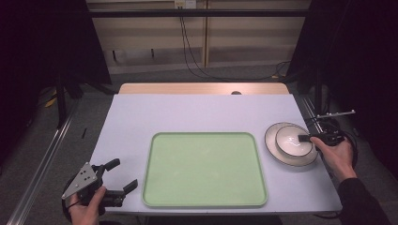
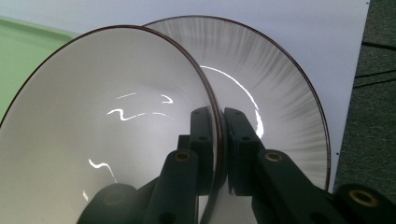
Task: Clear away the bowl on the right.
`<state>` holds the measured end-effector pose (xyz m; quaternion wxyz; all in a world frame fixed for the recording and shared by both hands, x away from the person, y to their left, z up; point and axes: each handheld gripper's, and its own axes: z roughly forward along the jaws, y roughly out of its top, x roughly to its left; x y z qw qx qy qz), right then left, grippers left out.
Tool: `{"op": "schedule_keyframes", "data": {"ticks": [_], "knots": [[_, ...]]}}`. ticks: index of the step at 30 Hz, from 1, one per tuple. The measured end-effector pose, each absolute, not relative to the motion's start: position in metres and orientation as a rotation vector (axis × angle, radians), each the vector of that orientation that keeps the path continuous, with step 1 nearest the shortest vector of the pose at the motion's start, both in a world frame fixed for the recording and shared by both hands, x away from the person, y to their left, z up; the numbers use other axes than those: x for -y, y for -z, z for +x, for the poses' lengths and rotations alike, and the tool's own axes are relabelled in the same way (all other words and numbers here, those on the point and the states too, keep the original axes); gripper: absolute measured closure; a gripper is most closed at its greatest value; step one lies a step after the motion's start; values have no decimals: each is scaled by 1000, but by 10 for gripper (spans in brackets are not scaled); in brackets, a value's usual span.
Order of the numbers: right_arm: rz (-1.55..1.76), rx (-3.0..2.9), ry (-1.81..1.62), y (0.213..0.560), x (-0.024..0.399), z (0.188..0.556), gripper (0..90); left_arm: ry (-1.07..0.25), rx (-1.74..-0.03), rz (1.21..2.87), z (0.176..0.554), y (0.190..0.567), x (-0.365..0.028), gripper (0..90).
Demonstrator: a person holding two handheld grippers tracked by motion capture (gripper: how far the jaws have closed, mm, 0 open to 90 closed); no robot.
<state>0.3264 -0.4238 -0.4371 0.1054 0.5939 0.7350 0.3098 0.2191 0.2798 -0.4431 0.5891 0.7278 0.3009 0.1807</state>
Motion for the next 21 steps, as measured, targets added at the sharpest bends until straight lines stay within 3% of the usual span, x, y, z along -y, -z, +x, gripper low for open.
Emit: {"op": "schedule_keyframes", "data": {"ticks": [21], "knots": [[1770, -2126, -975, 434, 431, 322, 824, -423, -698, 1688, 219, 443, -280, 17]]}}
